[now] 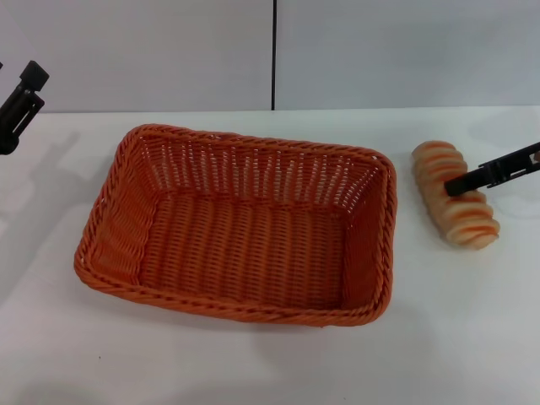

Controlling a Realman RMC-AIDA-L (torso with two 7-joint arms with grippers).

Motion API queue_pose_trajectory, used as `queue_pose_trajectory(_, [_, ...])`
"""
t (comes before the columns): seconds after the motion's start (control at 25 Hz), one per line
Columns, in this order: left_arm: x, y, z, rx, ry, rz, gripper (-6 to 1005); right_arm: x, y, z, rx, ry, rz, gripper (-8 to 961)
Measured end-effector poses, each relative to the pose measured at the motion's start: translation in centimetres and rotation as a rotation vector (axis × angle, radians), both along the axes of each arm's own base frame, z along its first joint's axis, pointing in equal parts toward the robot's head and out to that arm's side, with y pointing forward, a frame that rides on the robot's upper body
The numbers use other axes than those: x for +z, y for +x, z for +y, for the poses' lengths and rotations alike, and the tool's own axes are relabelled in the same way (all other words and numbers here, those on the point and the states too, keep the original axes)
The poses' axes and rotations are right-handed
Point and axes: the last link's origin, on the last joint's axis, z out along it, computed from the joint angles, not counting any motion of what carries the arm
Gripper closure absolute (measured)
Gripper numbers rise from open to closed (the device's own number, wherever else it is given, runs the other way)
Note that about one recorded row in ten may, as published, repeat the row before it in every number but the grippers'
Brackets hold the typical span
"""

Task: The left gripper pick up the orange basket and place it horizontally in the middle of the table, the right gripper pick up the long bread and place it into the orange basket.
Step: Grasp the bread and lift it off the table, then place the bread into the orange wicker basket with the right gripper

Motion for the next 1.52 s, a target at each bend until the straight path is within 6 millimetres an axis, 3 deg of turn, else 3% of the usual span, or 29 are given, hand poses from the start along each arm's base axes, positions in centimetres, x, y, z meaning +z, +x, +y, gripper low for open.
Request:
queue_pose_trajectory(0.76, [-0.2,0.4,0.2,-0.01,-0.011,-0.037,229,-0.9,-0.3,-0.7,0.005,0.011,0.084,619])
queue_pose_trajectory(1.2, [-1.1,1.2,-0.5,-0.049,0.017,-0.057,229,-0.3,0.4,-0.7,-0.018,0.078,0.133,702])
queue_pose_trajectory(1.52, [-0.9,1.2,-0.5,-0.05,0.041,-0.063,229,1.3,0.5,-1.0,-0.022,0.16,0.212,773])
